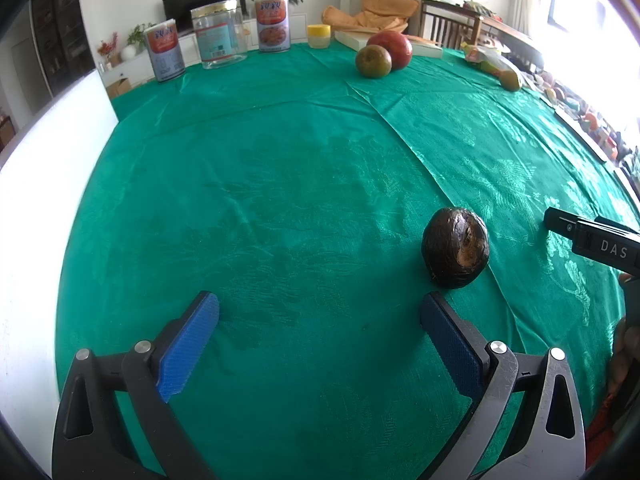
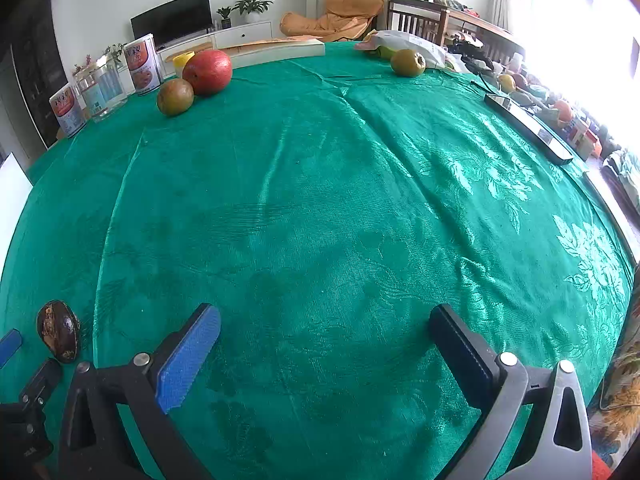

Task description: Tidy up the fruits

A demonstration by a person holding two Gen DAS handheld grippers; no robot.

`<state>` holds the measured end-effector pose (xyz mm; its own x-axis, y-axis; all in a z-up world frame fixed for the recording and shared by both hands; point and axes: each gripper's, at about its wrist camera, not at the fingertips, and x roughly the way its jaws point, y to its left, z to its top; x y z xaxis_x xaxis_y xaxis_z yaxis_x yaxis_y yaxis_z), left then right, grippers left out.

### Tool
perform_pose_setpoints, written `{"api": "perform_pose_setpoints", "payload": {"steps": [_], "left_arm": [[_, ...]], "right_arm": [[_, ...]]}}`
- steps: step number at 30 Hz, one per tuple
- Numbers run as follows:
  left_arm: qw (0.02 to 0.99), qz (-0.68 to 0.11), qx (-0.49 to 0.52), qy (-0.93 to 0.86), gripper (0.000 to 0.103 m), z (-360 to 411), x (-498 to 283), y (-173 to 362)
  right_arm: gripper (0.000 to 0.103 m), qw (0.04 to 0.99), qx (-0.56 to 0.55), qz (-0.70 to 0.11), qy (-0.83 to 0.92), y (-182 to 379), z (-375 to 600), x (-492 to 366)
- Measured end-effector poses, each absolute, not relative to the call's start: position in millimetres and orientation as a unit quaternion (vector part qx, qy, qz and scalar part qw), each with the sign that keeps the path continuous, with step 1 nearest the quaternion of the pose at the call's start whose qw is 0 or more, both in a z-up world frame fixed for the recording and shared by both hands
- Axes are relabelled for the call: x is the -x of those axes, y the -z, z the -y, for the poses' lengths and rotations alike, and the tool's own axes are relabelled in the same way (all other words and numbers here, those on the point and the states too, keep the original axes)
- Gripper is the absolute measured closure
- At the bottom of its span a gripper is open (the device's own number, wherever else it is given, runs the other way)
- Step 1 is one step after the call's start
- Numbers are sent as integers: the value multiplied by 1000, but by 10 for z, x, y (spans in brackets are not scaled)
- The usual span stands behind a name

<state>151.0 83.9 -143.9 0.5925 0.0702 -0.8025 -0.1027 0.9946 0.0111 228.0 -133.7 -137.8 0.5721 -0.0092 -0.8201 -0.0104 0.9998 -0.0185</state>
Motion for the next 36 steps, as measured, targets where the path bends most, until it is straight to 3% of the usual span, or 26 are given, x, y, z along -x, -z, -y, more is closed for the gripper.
{"api": "perform_pose_setpoints", "payload": {"steps": [9, 16, 17, 18, 20, 21, 28, 33, 34, 36], "left_arm": [[900, -421, 87, 67, 3, -931, -1397, 1376], [898, -436, 20, 64, 5, -516, -1660, 1380], [897, -437, 12, 61, 11, -477, -1688, 1384], [899, -434, -2, 54, 32, -435, -1704, 1376], [903, -425, -29, 51, 60, -371, -1730, 1352], [901, -430, -28, 52, 61, -381, -1760, 1346], [904, -423, 48, -26, 61, -1032, -2132, 1223], [893, -443, 50, -59, 58, -1256, -2280, 1366], [897, -435, 46, -62, 54, -1261, -2258, 1370], [895, -438, 43, -73, 19, -1262, -2255, 1401]], "right_arm": [[0, 887, 10, -462, 0, 1380, 1335, -2282], [0, 887, 10, -461, 0, 1368, 1342, -2288], [0, 887, 10, -461, 0, 1368, 1342, -2288], [0, 887, 10, -461, 0, 1366, 1345, -2291], [0, 887, 10, -461, 0, 1367, 1344, -2289], [0, 887, 10, -461, -1, 1365, 1345, -2291], [0, 887, 10, -461, -1, 1366, 1344, -2293], [0, 887, 10, -461, 0, 1366, 1344, -2292], [0, 887, 10, -461, 0, 1366, 1343, -2291], [0, 887, 10, -461, 0, 1366, 1337, -2295]]}}
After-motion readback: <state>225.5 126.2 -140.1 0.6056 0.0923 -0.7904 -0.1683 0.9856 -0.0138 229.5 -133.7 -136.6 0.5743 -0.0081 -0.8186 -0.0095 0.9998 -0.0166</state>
